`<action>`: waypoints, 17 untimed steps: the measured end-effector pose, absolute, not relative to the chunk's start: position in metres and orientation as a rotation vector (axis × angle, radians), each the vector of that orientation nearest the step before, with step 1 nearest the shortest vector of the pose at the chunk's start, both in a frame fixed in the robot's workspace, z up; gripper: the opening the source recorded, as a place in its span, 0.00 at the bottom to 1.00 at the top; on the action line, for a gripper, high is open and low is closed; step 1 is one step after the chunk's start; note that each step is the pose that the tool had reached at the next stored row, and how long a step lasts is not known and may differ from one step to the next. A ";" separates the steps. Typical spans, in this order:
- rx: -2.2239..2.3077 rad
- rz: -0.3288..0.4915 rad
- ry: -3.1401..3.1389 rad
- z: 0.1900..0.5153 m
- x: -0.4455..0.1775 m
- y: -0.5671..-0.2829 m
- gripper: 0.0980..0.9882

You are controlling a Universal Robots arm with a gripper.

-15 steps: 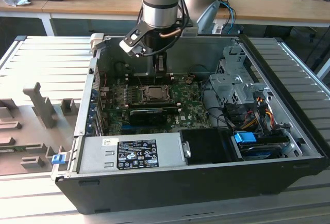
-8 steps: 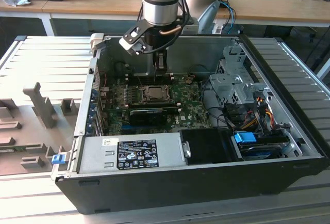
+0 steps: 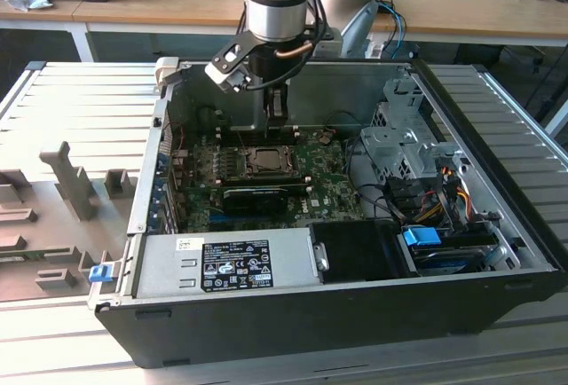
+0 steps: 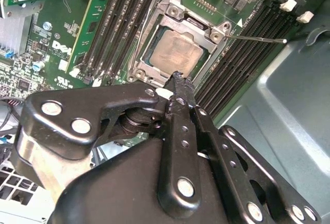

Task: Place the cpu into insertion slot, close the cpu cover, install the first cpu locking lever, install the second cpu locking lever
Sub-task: 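Install the first cpu locking lever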

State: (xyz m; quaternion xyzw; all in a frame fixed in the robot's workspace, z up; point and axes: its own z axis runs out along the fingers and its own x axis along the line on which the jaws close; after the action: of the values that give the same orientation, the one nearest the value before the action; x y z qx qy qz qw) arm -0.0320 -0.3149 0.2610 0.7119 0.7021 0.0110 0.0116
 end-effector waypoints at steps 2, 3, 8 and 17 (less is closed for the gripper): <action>2.220 0.034 2.190 0.262 -0.032 -0.315 0.01; 2.220 0.035 2.190 0.262 -0.032 -0.315 0.01; 2.220 0.035 2.190 0.264 -0.032 -0.315 0.01; 2.220 0.035 2.190 0.267 -0.032 -0.315 0.01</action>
State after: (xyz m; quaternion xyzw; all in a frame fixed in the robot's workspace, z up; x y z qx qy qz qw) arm -0.0320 -0.3149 0.2671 0.7119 0.7021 0.0111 0.0116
